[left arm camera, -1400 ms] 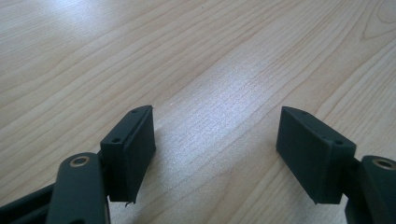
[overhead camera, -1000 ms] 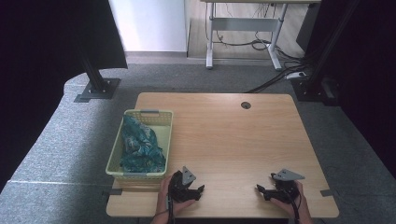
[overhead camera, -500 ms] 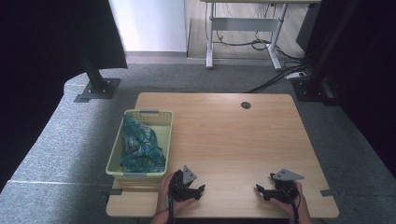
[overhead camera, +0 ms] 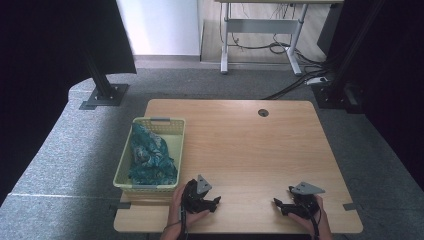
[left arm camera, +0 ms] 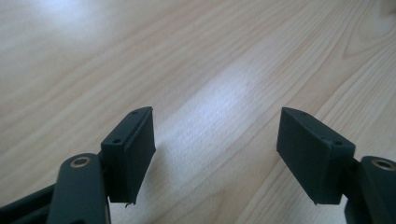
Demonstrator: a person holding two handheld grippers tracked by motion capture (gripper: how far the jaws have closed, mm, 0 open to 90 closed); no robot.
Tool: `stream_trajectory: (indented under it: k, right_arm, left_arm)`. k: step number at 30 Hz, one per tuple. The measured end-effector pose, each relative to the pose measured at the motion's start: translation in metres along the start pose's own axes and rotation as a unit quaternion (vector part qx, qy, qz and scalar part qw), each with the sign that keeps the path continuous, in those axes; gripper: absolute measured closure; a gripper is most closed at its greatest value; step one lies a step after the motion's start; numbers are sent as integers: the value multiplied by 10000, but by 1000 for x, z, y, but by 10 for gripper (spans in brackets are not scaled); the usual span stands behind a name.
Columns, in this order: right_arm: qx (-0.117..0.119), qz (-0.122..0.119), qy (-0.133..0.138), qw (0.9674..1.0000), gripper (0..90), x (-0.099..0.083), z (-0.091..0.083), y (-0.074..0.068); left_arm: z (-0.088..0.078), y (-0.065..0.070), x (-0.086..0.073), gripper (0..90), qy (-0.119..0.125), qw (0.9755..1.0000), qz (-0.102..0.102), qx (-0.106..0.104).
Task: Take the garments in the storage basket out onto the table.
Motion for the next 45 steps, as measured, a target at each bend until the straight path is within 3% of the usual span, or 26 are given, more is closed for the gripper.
stream_trajectory:
  k: [2, 5, 15, 19, 25, 34, 40, 45]
  right_arm:
    - [-14, 15, 4, 10000, 198, 0, 0, 0]
    - [-44, 31, 4, 10000, 201, 0, -1, 0]
    - [-70, 63, 9, 10000, 205, -1, -1, -1]
    - [-71, 66, 11, 10000, 206, -1, -2, -1]
    - [-75, 64, 9, 10000, 206, -2, -2, -1]
    - [-76, 62, 10, 10000, 206, -2, -2, -1]
    - [-76, 61, 9, 10000, 206, -2, -2, -1]
    - [-76, 61, 9, 10000, 206, -2, -2, -1]
  left_arm:
    - [-4, -2, 4, 282, 87, 9999, -36, -44]
    - [-8, 1, 12, 292, 219, 9992, -158, -298]
    - [-13, 5, 15, 296, 230, 9973, -293, -626]
    - [-17, 11, 16, 299, 167, 9970, -208, -728]
    - [-29, 10, 26, 289, 361, 9977, -58, -566]
    - [-36, -9, 26, 259, 504, 9974, -366, -359]
    - [-43, -19, 26, 252, 593, 9968, -452, -294]
    - [-51, -26, 30, 259, 831, 9952, -477, -219]
Point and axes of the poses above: each handheld gripper's, and its own axes: z roughly forward along the jaws, x roughly out of its top, y roughly to its right, the point moved 10 cm from there along z, roughly forward along the jaws
